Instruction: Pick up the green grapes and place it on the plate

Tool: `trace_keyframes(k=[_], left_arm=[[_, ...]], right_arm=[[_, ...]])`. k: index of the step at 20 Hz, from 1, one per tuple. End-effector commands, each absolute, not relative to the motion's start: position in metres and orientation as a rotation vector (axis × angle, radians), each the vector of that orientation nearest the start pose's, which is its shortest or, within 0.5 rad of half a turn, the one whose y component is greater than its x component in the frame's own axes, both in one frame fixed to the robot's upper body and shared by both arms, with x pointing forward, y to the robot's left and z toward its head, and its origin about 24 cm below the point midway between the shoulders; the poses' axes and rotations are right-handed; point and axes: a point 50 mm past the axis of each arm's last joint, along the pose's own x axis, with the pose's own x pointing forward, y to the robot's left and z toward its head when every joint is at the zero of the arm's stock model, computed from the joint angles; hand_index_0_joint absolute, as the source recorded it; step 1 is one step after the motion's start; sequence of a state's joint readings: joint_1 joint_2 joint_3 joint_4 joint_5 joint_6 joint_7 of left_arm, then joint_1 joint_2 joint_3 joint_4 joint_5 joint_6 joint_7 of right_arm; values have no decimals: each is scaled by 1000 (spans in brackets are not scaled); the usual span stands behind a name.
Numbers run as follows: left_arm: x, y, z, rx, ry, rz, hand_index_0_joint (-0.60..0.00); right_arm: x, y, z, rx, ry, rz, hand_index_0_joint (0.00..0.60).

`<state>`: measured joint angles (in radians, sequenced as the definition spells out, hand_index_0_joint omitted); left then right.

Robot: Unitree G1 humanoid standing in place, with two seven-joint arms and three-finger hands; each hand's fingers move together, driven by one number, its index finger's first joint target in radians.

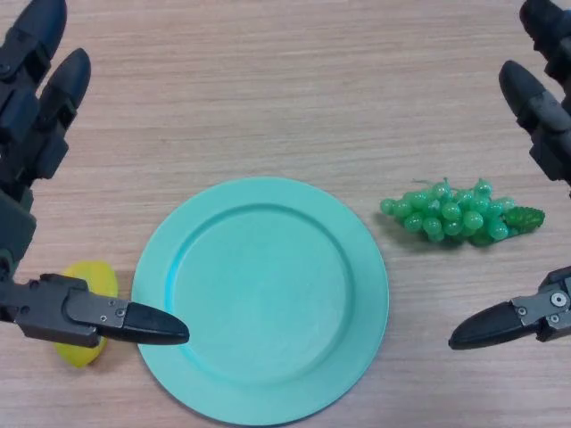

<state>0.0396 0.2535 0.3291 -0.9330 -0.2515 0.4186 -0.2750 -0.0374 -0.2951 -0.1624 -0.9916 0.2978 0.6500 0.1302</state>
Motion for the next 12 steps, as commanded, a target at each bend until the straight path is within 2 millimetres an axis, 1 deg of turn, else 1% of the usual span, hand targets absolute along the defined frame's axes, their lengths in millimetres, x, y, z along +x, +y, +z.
trace_keyframes(k=[1, 8, 10, 12], left_arm=[[169, 194, 233, 293, -669, -145, 0], [173, 196, 232, 281, -668, -143, 0], [175, 200, 229, 278, -664, -134, 0], [175, 202, 227, 283, -663, -123, 0]], right_arm=[[178, -171, 237, -180, -595, 218, 0], [182, -174, 237, -177, -596, 203, 0], [189, -173, 235, -194, -595, 198, 0], [202, -171, 230, -207, -589, 233, 0]])
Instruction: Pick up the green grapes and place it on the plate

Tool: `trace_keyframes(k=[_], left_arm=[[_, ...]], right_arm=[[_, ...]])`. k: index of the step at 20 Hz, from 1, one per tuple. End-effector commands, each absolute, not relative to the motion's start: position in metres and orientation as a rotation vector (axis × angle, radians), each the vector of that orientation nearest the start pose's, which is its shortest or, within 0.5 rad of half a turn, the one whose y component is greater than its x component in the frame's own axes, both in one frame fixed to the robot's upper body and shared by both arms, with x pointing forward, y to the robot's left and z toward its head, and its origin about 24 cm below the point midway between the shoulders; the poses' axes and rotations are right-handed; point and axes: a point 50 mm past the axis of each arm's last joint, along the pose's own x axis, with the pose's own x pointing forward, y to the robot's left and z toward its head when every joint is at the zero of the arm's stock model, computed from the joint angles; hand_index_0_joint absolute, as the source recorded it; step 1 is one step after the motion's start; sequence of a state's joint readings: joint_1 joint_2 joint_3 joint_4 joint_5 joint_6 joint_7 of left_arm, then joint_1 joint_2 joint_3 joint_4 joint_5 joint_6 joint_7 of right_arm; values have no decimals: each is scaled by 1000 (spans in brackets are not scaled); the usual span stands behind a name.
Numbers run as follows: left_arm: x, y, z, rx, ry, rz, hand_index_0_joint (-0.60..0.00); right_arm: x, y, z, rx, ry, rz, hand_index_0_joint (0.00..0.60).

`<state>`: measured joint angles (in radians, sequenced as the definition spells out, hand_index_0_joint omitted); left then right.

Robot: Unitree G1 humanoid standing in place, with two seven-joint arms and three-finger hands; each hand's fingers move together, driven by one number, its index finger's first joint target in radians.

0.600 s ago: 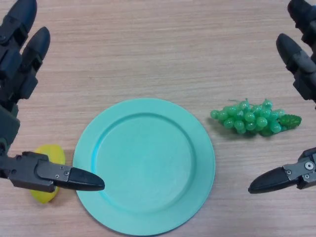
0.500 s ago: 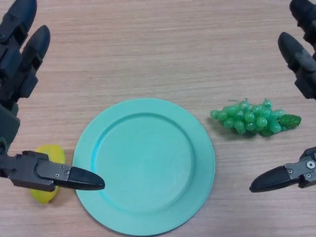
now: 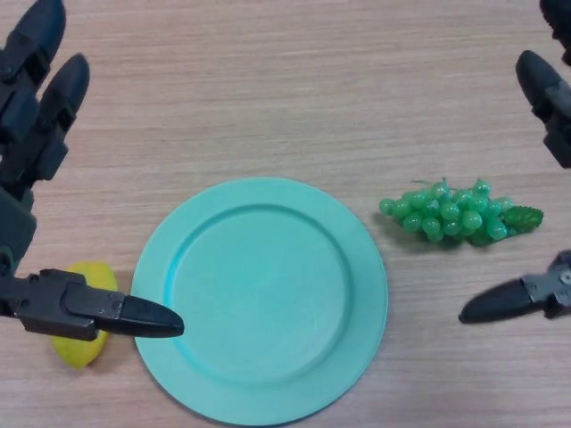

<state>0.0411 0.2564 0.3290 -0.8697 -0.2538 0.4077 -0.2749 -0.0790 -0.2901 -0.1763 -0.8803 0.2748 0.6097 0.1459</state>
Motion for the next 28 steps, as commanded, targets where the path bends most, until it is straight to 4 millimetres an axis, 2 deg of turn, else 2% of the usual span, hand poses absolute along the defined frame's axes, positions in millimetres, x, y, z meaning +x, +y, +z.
trace_keyframes(k=[1, 4, 11, 17, 20, 22, 23, 24, 25, 28], left_arm=[[175, 202, 228, 287, -666, -119, 0], [175, 200, 228, 289, -676, -116, 0], [170, 203, 230, 290, -692, -111, 0], [167, 207, 227, 293, -701, -83, 0], [166, 209, 227, 293, -699, -78, 0], [166, 210, 227, 293, -701, -73, 0], [165, 211, 227, 293, -701, -68, 0], [165, 211, 226, 293, -700, -63, 0], [164, 212, 225, 298, -701, -49, 0], [163, 212, 225, 303, -703, -44, 0]], right_arm=[[211, -170, 226, -210, -575, 268, 0], [234, -171, 216, -266, -564, 288, 0], [299, -189, 184, -587, -517, 213, 0], [333, -204, 147, -830, -346, 201, 0], [344, -206, 138, -902, -322, 189, 0], [346, -206, 136, -932, -322, 183, 200], [347, -206, 135, -956, -318, 176, 351], [349, -206, 134, -975, -316, 169, 450], [352, -206, 130, -1050, -310, 151, 592], [352, -210, 124, -1102, -290, 134, 600]])
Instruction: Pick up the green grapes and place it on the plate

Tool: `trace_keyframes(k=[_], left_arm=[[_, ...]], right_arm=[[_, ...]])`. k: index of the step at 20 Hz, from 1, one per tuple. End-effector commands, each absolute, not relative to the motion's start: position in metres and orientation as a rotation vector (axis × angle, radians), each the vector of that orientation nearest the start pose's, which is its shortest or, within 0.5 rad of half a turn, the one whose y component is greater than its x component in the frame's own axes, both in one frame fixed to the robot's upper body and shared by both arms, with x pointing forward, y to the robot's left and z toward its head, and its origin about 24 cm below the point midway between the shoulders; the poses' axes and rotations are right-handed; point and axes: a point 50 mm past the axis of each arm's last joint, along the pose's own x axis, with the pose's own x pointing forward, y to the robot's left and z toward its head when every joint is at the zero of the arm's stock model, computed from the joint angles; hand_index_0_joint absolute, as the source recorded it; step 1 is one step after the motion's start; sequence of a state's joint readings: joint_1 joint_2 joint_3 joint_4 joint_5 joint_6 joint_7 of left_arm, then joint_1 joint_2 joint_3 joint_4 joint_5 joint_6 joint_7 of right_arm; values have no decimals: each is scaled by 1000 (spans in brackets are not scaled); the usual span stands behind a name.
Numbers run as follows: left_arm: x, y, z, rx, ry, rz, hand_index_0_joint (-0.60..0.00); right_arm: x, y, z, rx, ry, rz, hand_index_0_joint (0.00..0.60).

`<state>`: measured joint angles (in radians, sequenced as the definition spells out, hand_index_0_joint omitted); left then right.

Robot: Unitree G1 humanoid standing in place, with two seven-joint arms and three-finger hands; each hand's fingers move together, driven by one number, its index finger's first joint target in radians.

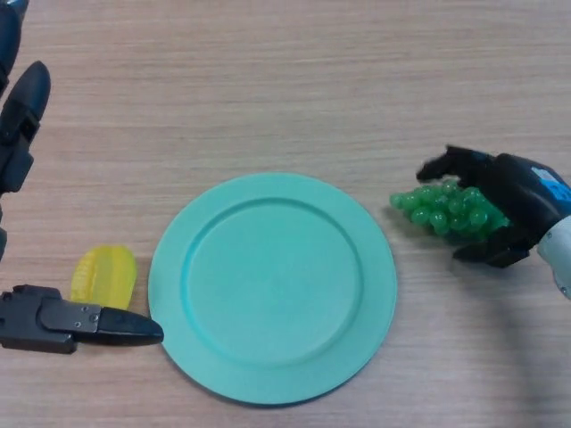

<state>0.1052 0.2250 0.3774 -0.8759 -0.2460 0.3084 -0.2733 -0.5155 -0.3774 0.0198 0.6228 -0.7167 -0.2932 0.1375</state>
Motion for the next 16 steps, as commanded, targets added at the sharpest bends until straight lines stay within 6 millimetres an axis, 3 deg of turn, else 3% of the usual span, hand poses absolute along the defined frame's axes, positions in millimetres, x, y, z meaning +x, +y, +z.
trace_keyframes(k=[1, 6, 10, 12, 15, 16], left_arm=[[163, 212, 224, 301, -697, -46, 0], [163, 211, 223, 304, -691, -52, 0], [164, 211, 223, 303, -689, -56, 0], [163, 210, 224, 296, -689, -72, 0], [163, 210, 226, 295, -690, -78, 0], [163, 211, 227, 287, -692, -76, 0]], right_arm=[[351, -211, 121, -1086, -270, 130, 600], [348, -212, 128, -963, -258, 118, 600], [337, -200, 163, -806, -334, 109, 600], [327, -184, 182, -718, -387, 150, 600], [304, -141, 206, -527, -408, 277, 600], [299, -130, 210, -534, -427, 309, 600]])
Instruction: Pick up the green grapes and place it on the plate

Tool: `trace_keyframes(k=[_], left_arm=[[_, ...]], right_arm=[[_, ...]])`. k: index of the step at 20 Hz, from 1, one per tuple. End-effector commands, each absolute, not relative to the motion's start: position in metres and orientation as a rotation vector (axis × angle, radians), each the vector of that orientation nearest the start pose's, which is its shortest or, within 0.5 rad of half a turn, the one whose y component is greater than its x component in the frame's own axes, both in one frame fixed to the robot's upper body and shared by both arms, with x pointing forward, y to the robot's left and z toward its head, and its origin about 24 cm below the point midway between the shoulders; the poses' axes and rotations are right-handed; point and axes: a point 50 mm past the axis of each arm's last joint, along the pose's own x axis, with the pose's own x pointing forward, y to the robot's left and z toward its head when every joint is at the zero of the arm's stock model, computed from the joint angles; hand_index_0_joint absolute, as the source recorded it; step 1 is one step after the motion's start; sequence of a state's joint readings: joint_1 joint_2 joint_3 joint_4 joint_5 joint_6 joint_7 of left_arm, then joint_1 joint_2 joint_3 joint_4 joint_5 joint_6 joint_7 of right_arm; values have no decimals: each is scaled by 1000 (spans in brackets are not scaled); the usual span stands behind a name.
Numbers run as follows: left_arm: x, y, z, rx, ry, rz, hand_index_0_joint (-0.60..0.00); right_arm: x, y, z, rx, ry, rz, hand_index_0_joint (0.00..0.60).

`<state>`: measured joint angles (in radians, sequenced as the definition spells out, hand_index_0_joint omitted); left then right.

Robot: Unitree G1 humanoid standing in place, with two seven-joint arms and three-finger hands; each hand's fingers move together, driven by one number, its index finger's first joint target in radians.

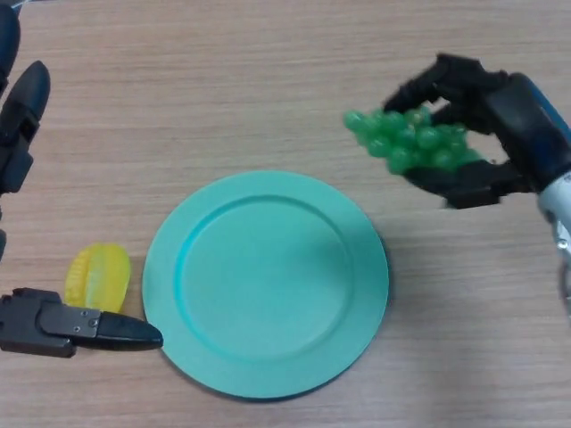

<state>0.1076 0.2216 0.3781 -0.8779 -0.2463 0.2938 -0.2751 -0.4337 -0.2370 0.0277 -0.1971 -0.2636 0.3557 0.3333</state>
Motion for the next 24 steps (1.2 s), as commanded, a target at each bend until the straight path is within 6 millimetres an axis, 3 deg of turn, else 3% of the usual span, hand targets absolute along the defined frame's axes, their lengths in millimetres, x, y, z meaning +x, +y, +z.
trace_keyframes(k=[1, 5, 7, 8, 11, 12, 13, 18, 24], left_arm=[[163, 213, 227, 272, -694, -74, 0], [162, 223, 228, 238, -713, 2, 0], [162, 225, 227, 236, -718, 21, 0], [162, 225, 226, 235, -717, 21, 0], [162, 225, 225, 237, -709, 22, 0], [162, 225, 224, 240, -705, 23, 0], [162, 226, 224, 245, -702, 22, 0], [163, 225, 225, 255, -701, 18, 0], [162, 209, 226, 238, -674, -61, 0]], right_arm=[[290, -111, 215, -494, -430, 369, 600], [269, -64, 221, -469, -481, 479, 600], [262, -52, 215, -474, -419, 529, 600], [261, -51, 215, -476, -415, 534, 551], [258, -43, 222, -490, -448, 552, 151], [256, -42, 227, -477, -467, 549, 51], [255, -43, 233, -447, -489, 528, 0], [247, -55, 251, -386, -549, 491, 0], [225, -96, 253, -283, -573, 412, 0]])
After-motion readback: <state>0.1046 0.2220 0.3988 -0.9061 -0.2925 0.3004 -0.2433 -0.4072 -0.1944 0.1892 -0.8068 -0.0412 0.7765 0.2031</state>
